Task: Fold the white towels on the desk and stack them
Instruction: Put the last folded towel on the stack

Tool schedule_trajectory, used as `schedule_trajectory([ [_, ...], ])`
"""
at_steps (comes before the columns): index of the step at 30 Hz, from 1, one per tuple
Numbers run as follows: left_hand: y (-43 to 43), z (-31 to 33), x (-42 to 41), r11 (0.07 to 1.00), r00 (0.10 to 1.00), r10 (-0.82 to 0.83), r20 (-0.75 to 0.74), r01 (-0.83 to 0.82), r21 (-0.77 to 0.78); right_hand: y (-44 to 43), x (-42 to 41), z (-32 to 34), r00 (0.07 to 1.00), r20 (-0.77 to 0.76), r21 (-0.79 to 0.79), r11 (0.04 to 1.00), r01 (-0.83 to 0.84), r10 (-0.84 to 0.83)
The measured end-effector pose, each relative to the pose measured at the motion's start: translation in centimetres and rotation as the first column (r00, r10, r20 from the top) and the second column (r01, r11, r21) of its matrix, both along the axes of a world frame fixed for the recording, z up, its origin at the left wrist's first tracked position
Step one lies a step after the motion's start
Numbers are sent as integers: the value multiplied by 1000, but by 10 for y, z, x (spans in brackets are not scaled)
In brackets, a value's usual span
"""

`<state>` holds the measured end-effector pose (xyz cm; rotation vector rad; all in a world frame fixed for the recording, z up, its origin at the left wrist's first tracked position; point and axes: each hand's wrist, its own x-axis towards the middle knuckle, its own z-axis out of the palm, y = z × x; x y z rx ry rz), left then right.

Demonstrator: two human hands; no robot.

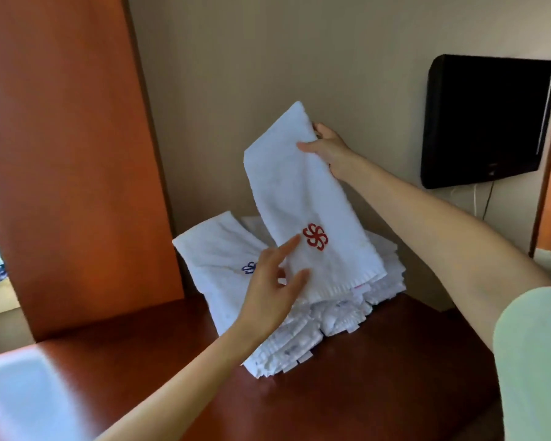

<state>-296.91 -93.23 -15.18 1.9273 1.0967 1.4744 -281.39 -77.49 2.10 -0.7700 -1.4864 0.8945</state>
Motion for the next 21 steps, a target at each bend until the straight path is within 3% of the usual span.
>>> schedule_trajectory([
  [5,64,-5,10,999,991,37,-129,-38,-9,63,7,-14,997,54,-4,999,55,-54],
  [8,96,-6,7,989,955,147,-256,-140,47,99,-3,-29,995,86,0,999,54,-54],
  [13,129,-2,-9,957,755,289,-589,-228,178,154,-21,-69,990,142,-22,1000,-19,22],
  [18,132,-17,-12,911,642,413,-646,-294,291,192,-42,-121,988,148,-167,986,-16,42],
  [20,129,-17,-12,915,654,403,-640,-307,262,204,-50,-142,935,347,-220,962,163,-79],
  [21,128,-14,-14,928,692,370,-619,-298,222,207,-53,-149,821,542,-184,928,323,-178],
])
